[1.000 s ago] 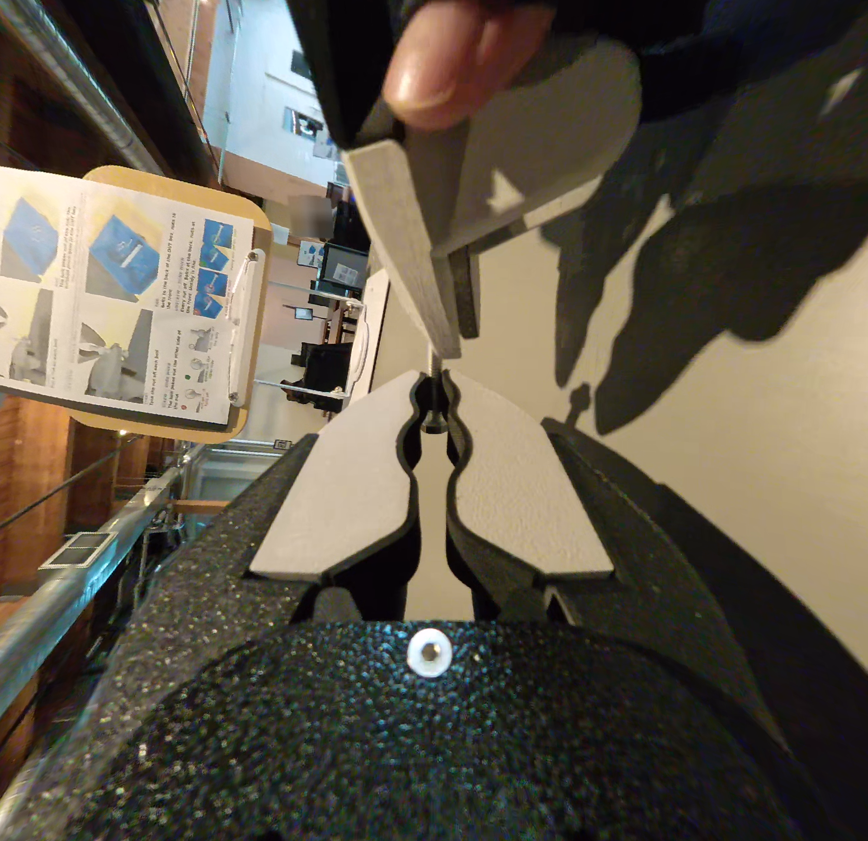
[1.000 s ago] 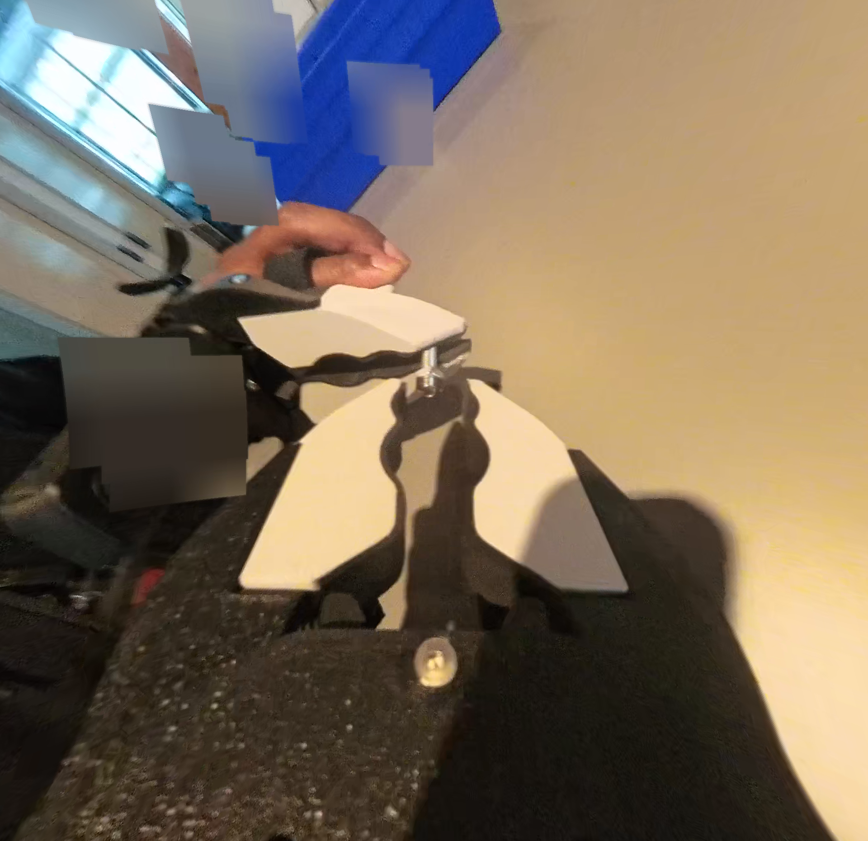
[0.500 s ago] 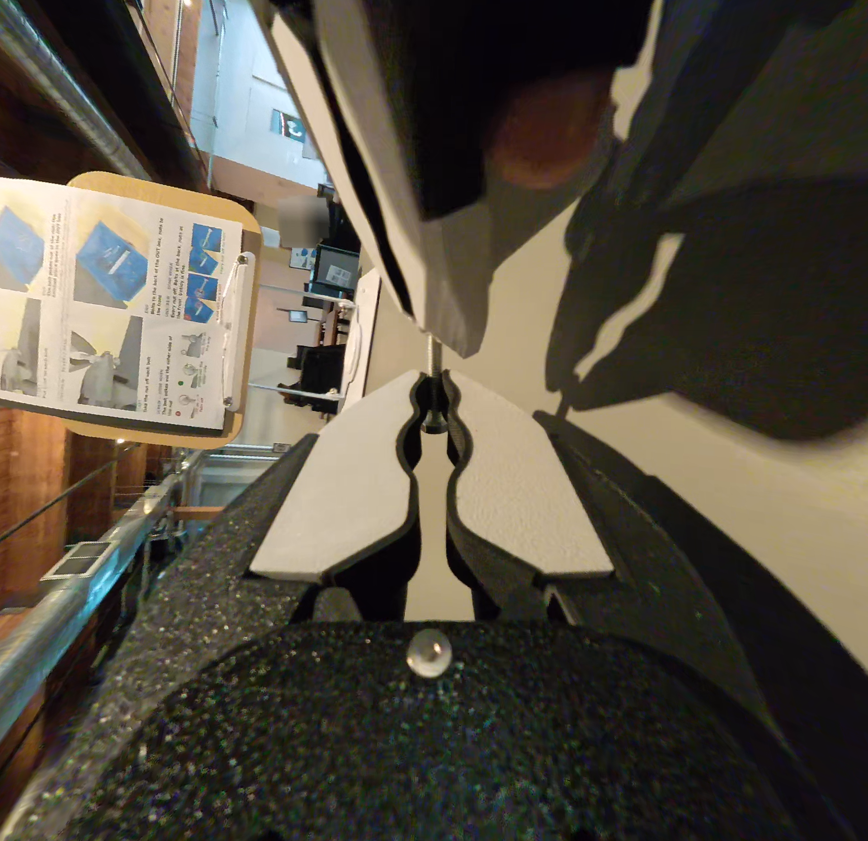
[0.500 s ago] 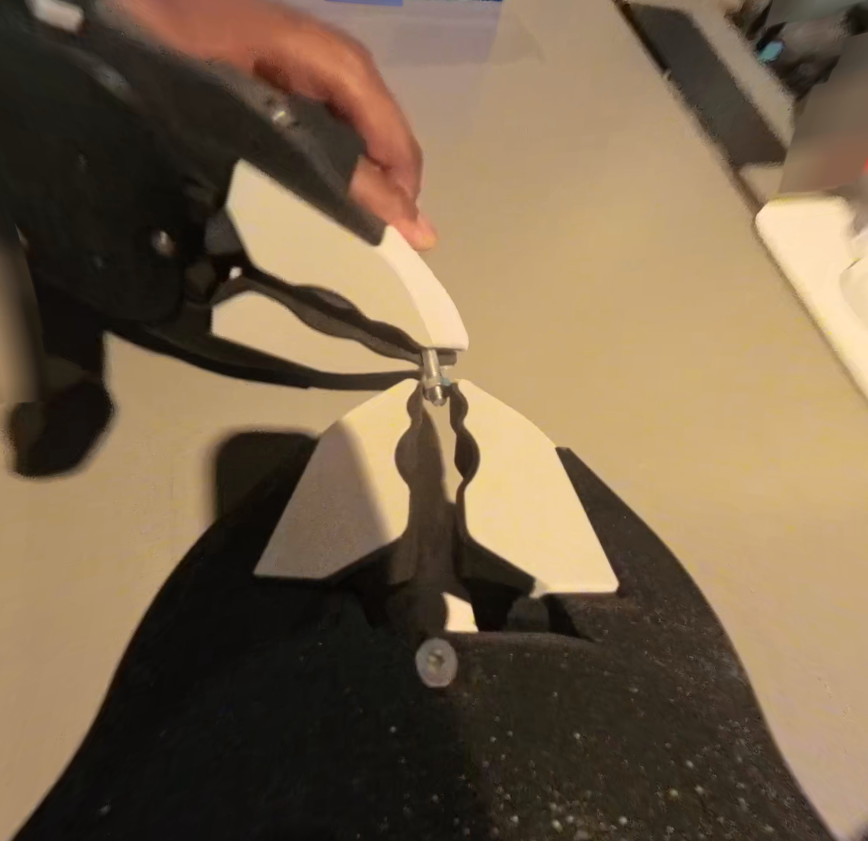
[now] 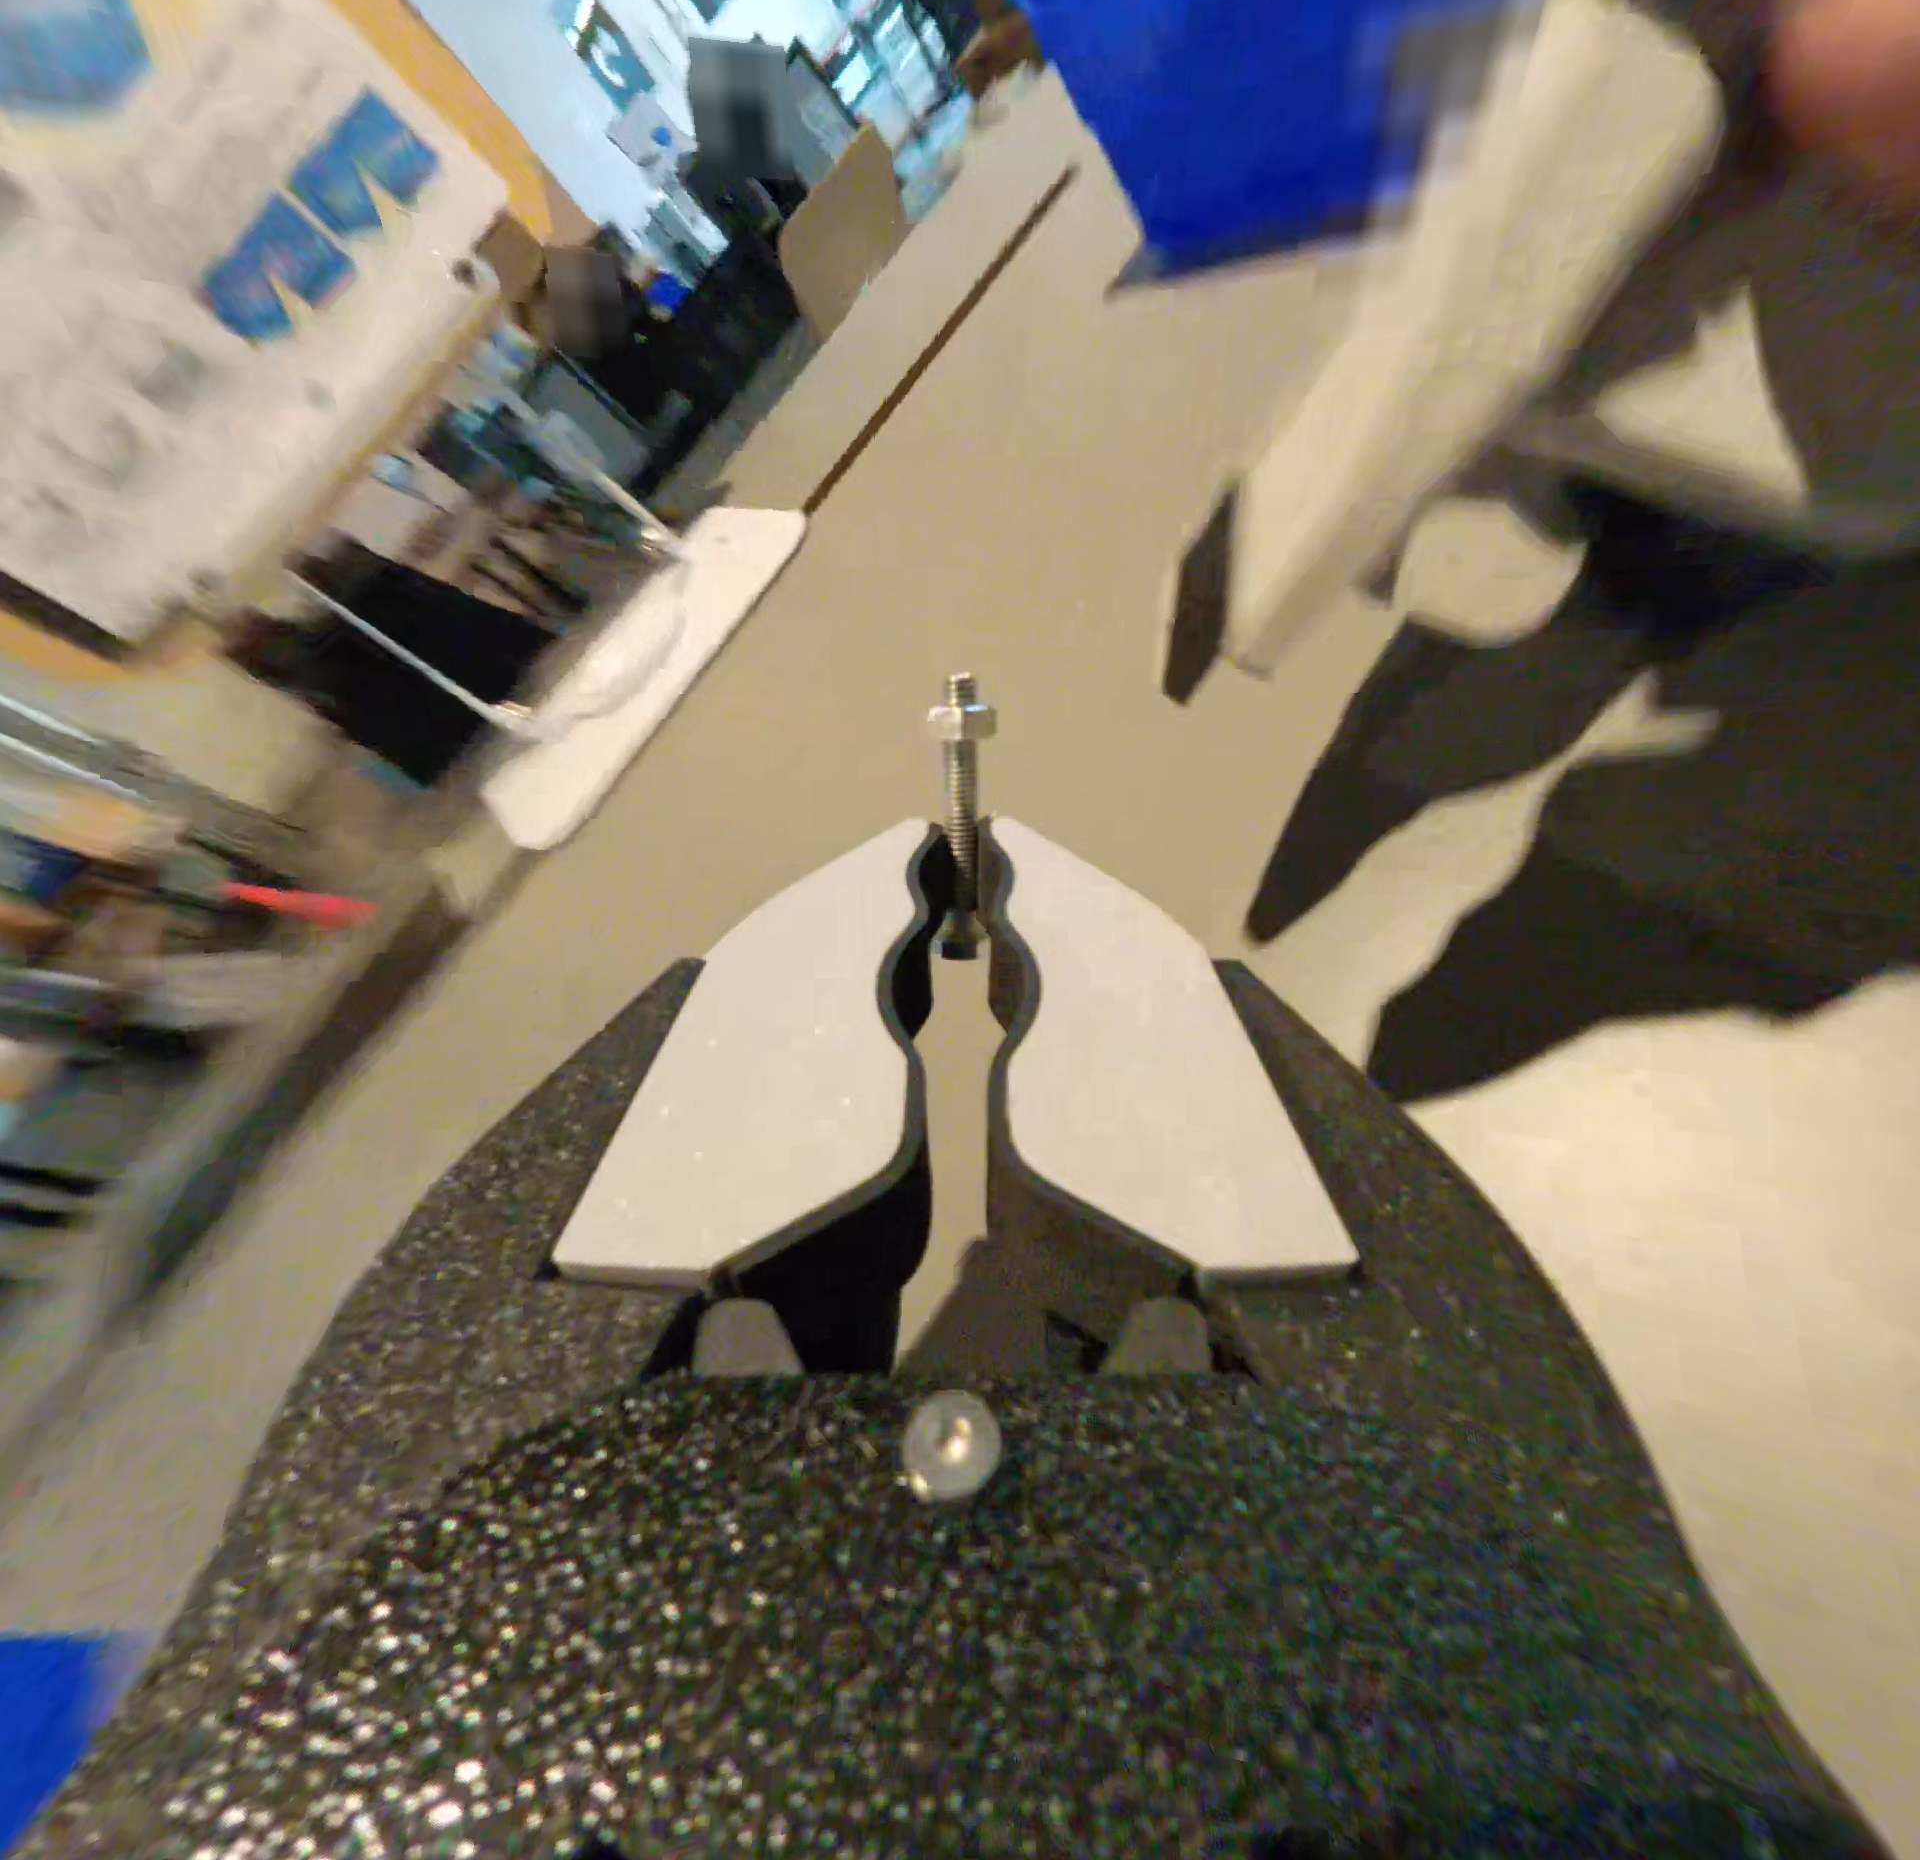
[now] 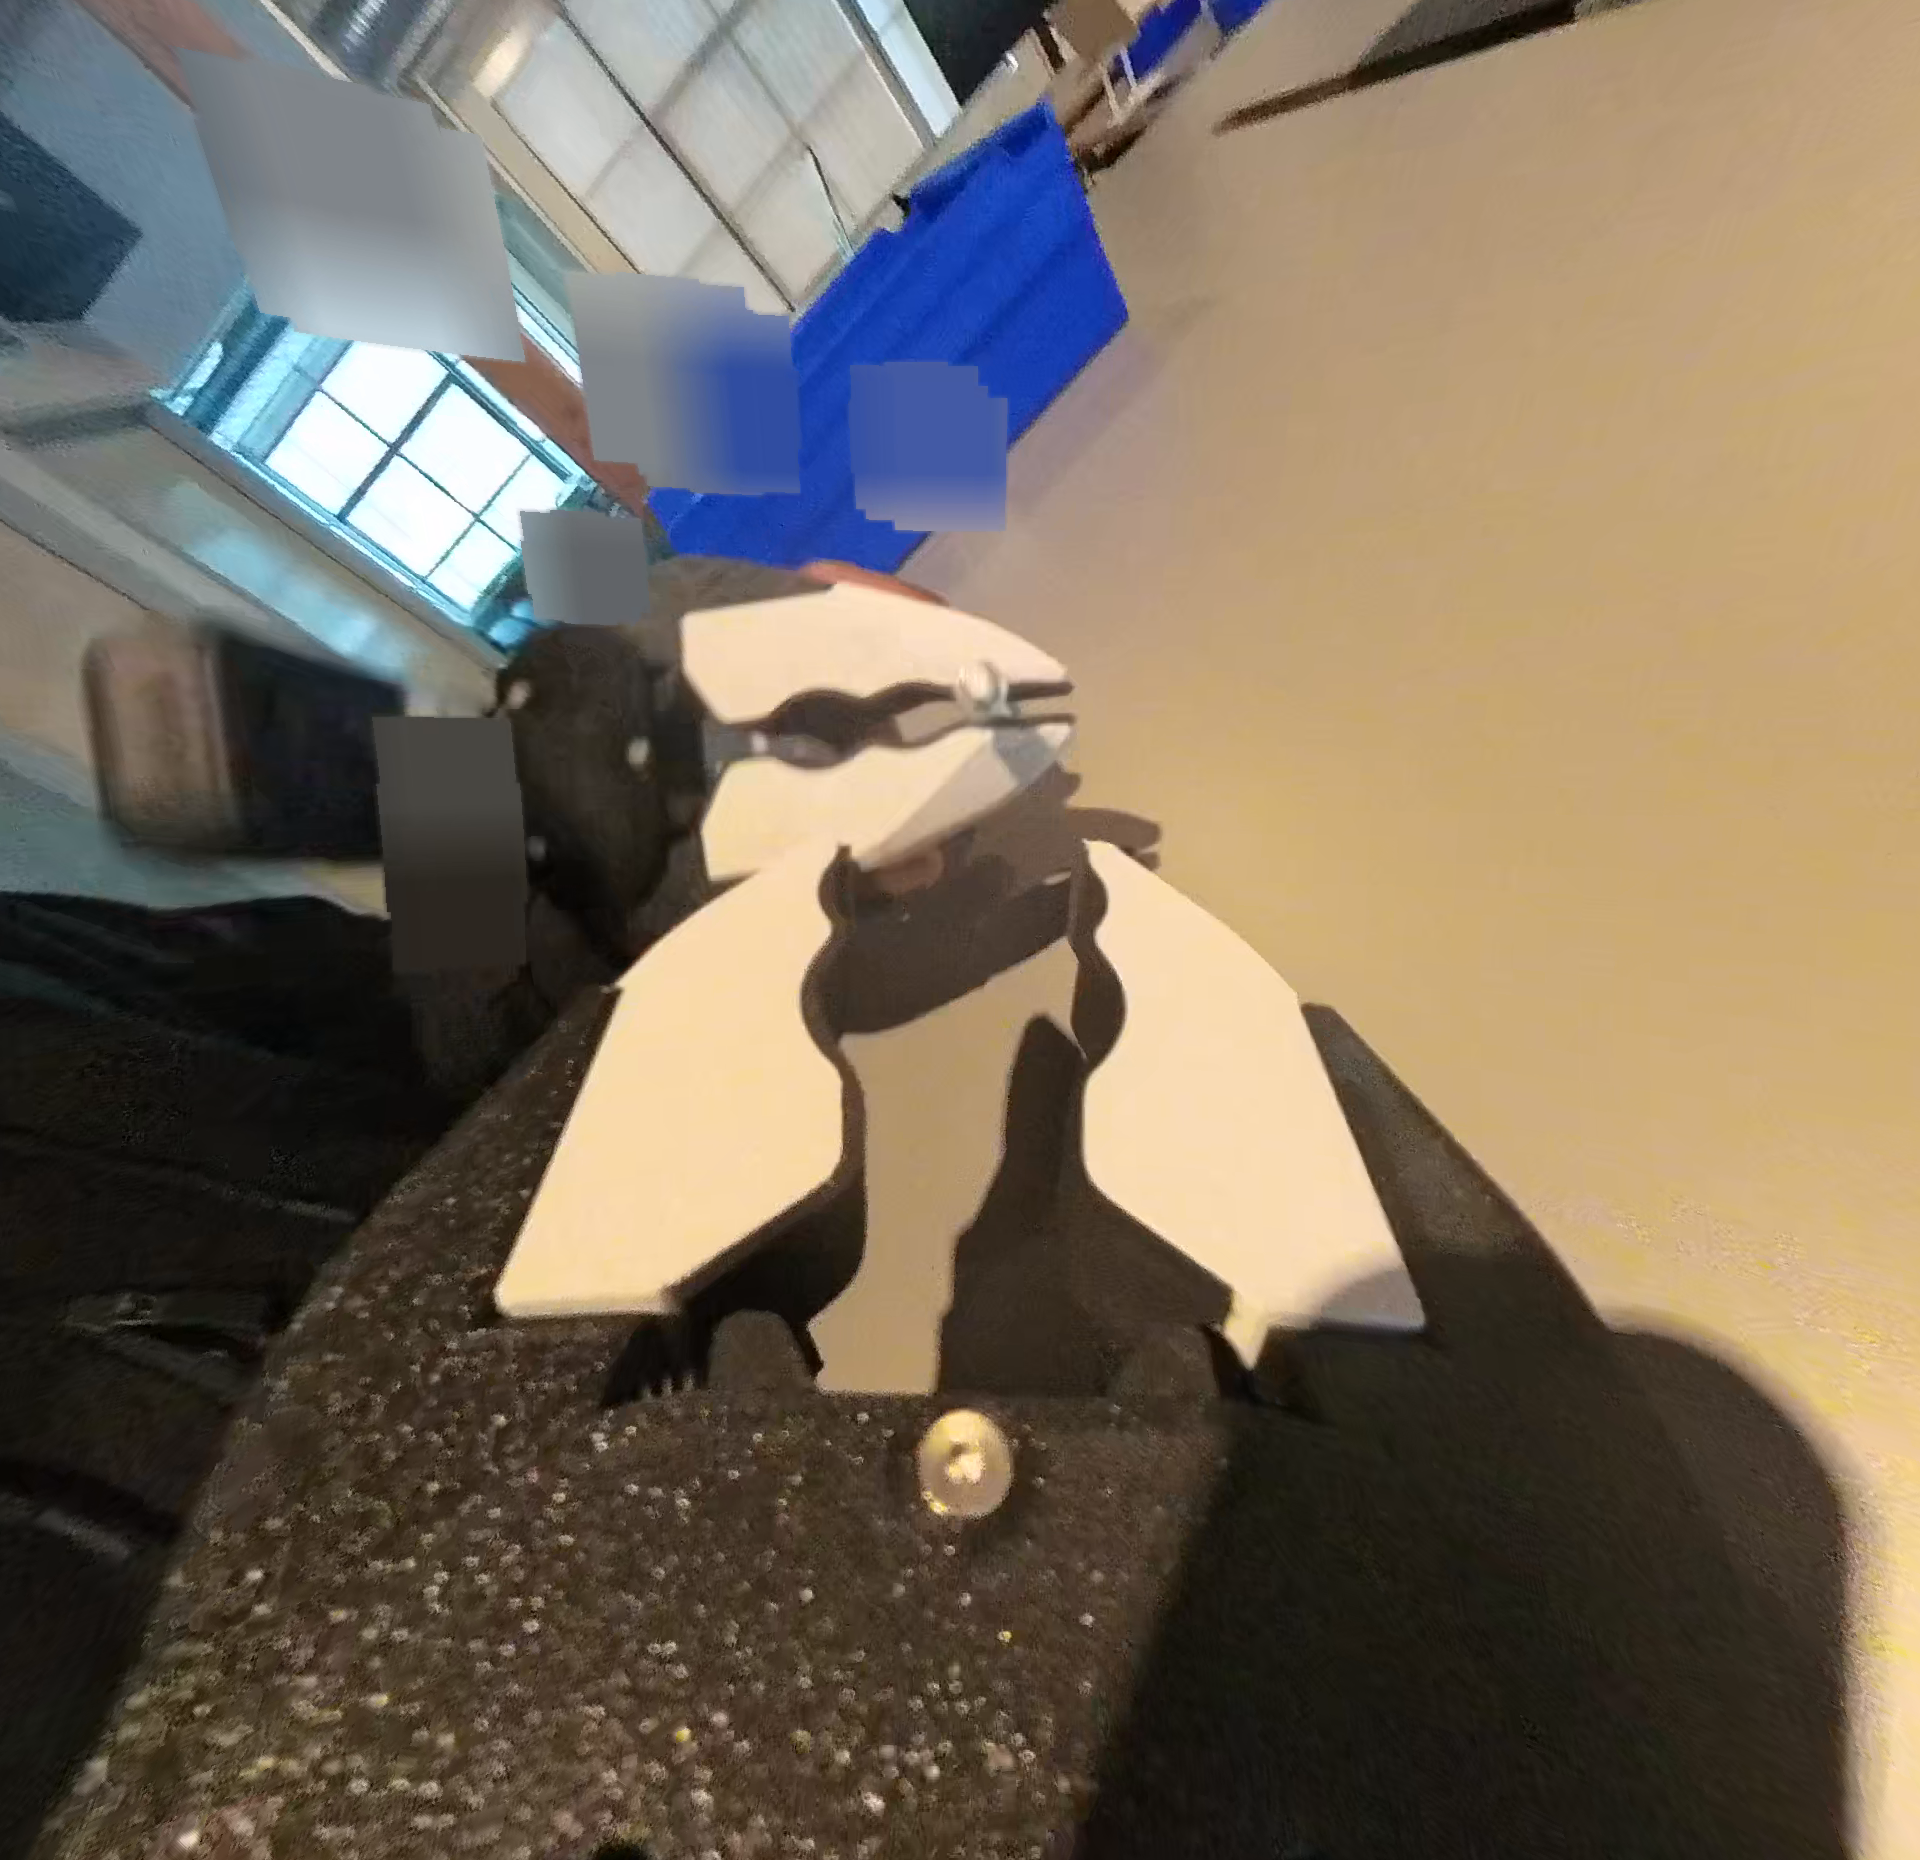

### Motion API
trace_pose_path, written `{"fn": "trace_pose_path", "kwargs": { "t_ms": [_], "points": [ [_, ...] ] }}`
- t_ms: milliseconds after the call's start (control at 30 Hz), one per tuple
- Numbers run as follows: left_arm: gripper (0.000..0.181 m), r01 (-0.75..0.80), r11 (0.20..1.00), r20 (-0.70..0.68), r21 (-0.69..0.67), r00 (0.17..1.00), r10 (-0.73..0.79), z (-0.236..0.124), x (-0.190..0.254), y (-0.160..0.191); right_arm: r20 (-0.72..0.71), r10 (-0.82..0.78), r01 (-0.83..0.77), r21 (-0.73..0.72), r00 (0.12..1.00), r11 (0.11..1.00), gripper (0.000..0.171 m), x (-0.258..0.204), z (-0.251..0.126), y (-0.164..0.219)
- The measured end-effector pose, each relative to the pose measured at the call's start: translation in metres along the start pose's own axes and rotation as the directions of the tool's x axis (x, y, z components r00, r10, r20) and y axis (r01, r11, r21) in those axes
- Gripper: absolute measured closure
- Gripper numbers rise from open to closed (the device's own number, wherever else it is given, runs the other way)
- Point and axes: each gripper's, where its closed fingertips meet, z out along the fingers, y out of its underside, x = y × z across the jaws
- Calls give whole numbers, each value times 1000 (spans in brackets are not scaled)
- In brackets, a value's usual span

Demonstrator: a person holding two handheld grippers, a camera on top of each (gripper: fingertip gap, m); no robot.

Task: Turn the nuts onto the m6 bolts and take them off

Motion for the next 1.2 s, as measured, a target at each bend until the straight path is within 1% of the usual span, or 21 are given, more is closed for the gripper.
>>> {"fn": "trace_pose_path", "kwargs": {
  "t_ms": [33, 67, 100, 133, 167, 200, 233, 267, 300, 367, 567, 667, 767, 867, 967, 1100, 1133, 1200],
  "points": [
    [176, 164, 986, -80, 32, 984, -161, -2, 1, -5, 17, 0, 0, 10, 1000, 1000, 132, -3, -1, 0],
    [176, 337, 940, -194, 43, 926, -323, -3, 5, -11, 31, 0, -1, 18, 1000, 1000, 132, -7, -2, -1],
    [176, 504, 863, -327, 22, 820, -470, -5, 11, -18, 43, -2, 1, 25, 999, 1000, 133, -10, -3, -1],
    [176, 649, 760, -450, -17, 674, -586, -9, 16, -25, 52, -8, 6, 29, 999, 1000, 133, -13, -3, -1],
    [176, 766, 641, -542, -55, 516, -664, -13, 17, -33, 58, -17, 15, 33, 998, 999, 133, -16, -4, -1],
    [176, 844, 529, -601, -82, 382, -702, -17, 14, -39, 61, -31, 29, 37, 998, 999, 134, -19, -5, -2],
    [176, 888, 447, -642, -107, 282, -713, -20, 11, -43, 57, -47, 45, 36, 997, 998, 135, -22, -7, -3],
    [176, 910, 392, -664, -132, 213, -716, -22, 10, -44, 44, -64, 62, 32, 997, 998, 136, -23, -8, -3],
    [176, 923, 355, -676, -149, 167, -718, -23, 10, -44, 28, -78, 78, 26, 997, 997, 137, -23, -9, -3],
    [176, 937, 306, -700, -169, 104, -707, -26, 10, -46, 8, -95, 94, 21, 995, 995, 138, -25, -11, -4],
    [177, 949, 235, -748, -212, -3, -664, -35, 16, -56, 4, -61, 61, 53, 998, 997, 143, -28, -15, -8],
    [177, 950, 224, -756, -216, -18, -654, -39, 20, -59, 4, -53, 52, 59, 999, 997, 146, -31, -15, -8],
    [177, 951, 219, -759, -219, -25, -651, -42, 22, -63, -7, -85, 85, 65, 996, 994, 146, -35, -15, -7],
    [177, 957, 220, -760, -190, -2, -650, -44, 21, -67, -16, -104, 104, 68, 994, 992, 145, -39, -14, -5],
    [177, 967, 233, -769, -107, 68, -636, -47, 15, -71, 12, -74, 72, 84, 997, 994, 144, -46, -11, -2],
    [177, 975, 221, -769, 24, 159, -619, -54, 8, -75, 21, -79, 76, 114, 997, 991, 144, -54, -6, 1],
    [177, 977, 209, -767, 47, 170, -619, -55, 7, -74, 13, -96, 93, 118, 995, 989, 144, -55, -6, 2],
    [177, 984, 161, -769, 73, 159, -620, -58, 5, -72, -17, -143, 144, 127, 990, 981, 144, -57, -5, 4]
  ]
}}
